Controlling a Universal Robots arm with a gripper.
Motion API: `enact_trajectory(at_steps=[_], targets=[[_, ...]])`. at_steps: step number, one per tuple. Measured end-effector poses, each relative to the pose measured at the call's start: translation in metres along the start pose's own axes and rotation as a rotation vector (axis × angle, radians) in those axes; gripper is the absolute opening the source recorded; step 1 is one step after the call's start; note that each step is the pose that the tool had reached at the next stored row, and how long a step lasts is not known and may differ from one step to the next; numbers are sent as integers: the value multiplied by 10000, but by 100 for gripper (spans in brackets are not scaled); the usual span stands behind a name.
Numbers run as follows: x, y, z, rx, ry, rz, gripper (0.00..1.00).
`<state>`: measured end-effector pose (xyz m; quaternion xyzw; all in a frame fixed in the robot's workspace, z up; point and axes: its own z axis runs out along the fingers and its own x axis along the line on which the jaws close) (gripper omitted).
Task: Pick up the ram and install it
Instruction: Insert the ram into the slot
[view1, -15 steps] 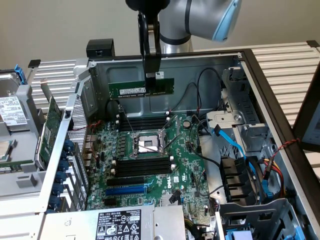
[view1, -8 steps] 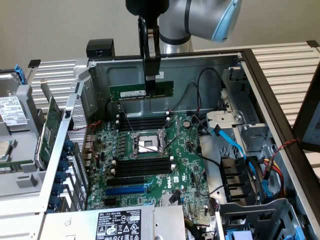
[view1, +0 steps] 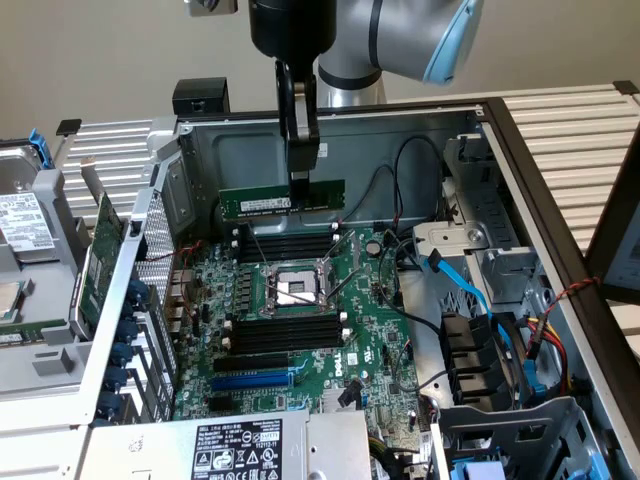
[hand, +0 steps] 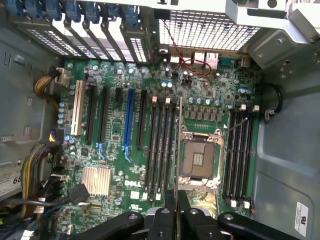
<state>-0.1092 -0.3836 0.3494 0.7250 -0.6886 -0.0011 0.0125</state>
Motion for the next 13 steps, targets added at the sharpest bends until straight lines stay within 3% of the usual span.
enact_trajectory(at_steps=[5, 7, 13], targets=[[0, -1, 34, -13, 257, 14, 13], [0, -2, 65, 4, 266, 14, 13], [-1, 2, 157, 24, 183, 50, 13]])
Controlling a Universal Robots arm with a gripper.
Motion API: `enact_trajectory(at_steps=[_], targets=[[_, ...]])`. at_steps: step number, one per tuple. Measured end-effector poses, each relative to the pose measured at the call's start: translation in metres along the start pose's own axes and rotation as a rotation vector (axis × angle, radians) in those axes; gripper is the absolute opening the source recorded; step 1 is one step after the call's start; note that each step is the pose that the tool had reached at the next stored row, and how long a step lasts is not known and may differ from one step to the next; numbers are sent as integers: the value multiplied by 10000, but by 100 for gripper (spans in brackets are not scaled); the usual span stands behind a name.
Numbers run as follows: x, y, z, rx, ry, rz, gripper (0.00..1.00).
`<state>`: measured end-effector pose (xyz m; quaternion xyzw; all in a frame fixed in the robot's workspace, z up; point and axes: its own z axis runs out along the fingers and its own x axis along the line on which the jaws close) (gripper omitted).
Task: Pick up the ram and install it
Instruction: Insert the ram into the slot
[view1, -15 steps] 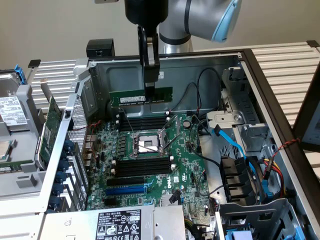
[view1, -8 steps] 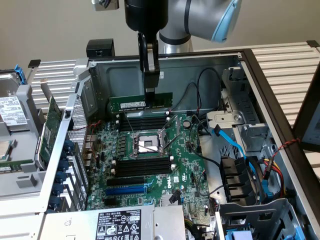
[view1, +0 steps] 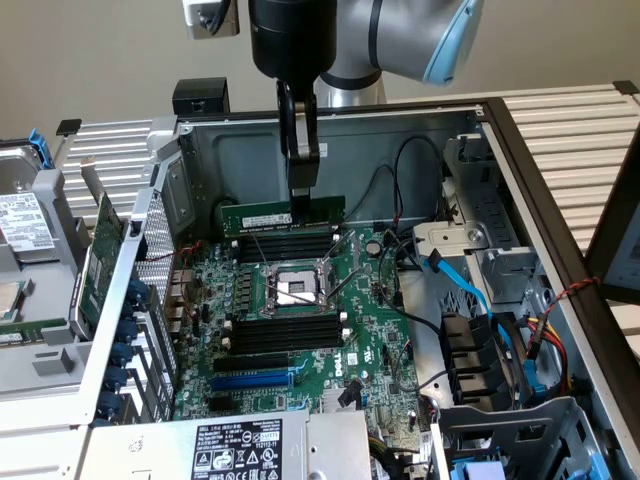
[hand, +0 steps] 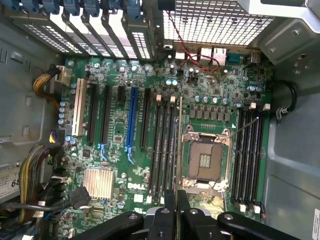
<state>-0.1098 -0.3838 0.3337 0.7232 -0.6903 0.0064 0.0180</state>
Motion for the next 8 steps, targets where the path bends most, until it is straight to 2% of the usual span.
enact_trajectory(at_steps=[4, 8], targets=[[6, 4, 57, 3, -69, 43, 13], [9, 16, 90, 8, -101, 51, 13]])
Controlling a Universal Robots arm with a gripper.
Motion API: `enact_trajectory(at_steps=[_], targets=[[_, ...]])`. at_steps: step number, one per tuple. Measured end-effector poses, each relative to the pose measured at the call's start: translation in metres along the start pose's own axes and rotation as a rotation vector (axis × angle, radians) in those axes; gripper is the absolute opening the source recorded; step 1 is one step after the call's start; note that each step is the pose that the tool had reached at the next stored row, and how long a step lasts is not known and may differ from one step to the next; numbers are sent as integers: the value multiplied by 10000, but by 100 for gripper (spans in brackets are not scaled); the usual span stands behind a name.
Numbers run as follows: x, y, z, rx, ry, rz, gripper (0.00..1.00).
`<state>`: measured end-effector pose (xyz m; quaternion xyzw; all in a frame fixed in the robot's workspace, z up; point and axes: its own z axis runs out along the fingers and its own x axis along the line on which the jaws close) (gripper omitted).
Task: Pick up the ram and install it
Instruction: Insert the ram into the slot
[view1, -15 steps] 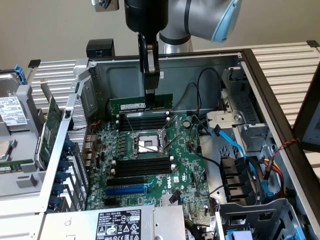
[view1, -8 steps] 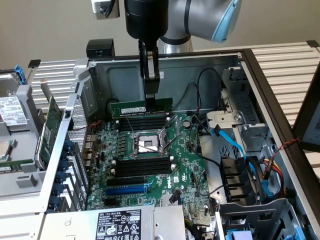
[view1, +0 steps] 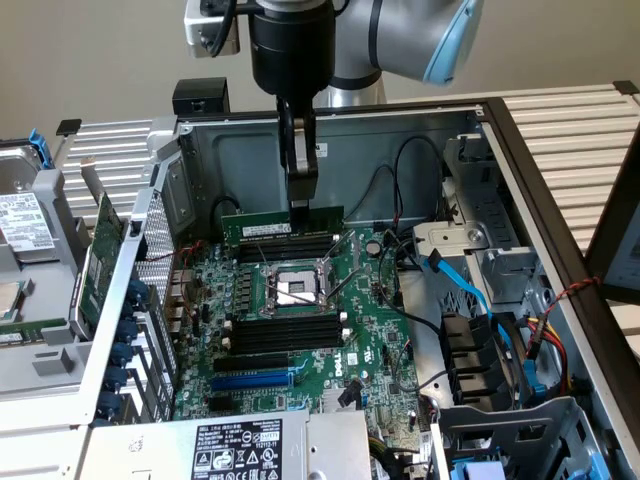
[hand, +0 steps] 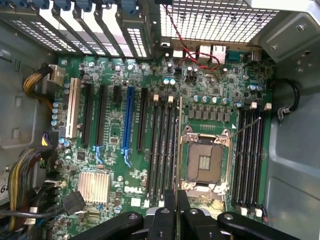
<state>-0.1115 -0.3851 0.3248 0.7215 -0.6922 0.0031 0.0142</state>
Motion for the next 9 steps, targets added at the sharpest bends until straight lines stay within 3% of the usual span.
enact_trajectory(at_steps=[3, 9], targets=[[37, 1, 15, -14, -29, 3, 13], [82, 2, 92, -12, -167, 89, 13]])
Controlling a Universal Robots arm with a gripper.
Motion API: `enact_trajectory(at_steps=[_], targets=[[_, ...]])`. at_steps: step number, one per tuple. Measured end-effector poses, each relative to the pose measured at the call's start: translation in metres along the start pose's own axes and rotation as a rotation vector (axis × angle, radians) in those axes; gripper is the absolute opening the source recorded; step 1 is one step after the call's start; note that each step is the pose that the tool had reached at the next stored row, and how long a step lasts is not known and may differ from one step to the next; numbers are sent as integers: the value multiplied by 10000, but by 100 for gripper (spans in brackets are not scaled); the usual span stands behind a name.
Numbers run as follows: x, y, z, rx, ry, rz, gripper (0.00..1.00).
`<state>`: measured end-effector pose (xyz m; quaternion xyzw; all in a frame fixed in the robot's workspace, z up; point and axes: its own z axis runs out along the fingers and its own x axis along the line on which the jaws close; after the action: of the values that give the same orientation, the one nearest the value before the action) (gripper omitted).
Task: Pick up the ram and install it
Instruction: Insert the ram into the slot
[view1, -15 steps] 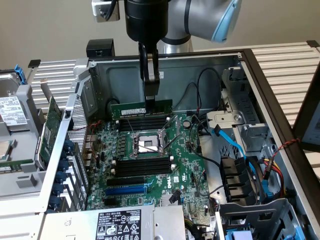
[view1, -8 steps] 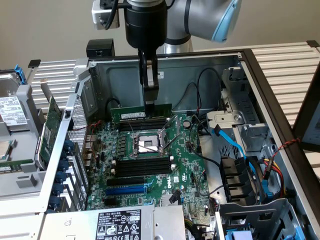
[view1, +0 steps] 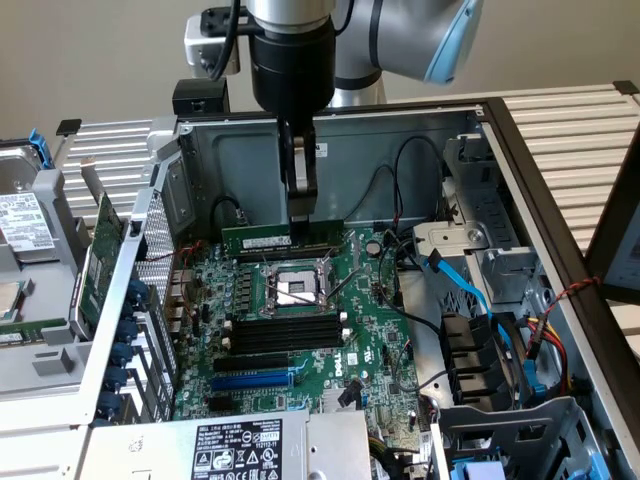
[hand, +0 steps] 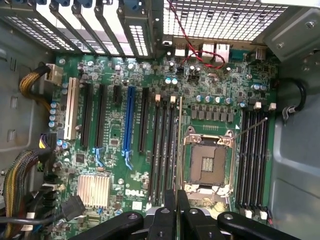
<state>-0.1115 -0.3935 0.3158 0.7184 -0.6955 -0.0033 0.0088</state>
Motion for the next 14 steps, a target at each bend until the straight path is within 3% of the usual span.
enact_trajectory(at_steps=[4, 14], targets=[[30, 0, 48, 4, -89, 111, 13], [59, 6, 213, 2, -97, 239, 13]])
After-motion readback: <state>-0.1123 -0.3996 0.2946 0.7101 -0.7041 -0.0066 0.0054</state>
